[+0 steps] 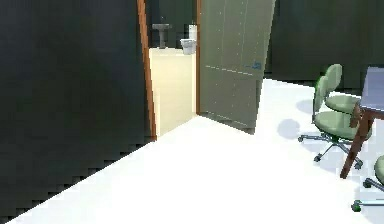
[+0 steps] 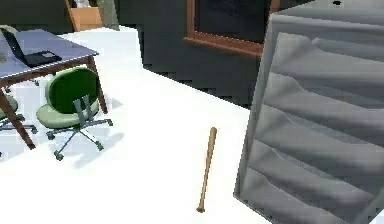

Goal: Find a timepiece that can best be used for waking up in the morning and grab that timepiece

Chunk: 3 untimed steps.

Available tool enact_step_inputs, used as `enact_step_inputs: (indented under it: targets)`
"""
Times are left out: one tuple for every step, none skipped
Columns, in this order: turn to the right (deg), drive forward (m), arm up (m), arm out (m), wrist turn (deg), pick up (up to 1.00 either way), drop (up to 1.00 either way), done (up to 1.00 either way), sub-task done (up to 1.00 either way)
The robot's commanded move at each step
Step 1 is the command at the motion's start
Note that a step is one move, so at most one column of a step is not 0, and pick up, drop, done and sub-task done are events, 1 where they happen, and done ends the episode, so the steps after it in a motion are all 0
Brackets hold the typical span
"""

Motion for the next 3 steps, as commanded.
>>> enact_step_inputs:
  targets:
    - [-45.0, 0.0, 0.0, 0.0, 0.0, 0.0, 0.0, 0.0, 0.0]
    - [-36.0, 0.0, 0.0, 0.0, 0.0, 0.0, 0.0, 0.0, 0.0]
    - [0.0, 0.95, 0.0, 0.0, 0.0, 0.0, 0.0, 0.0, 0.0]
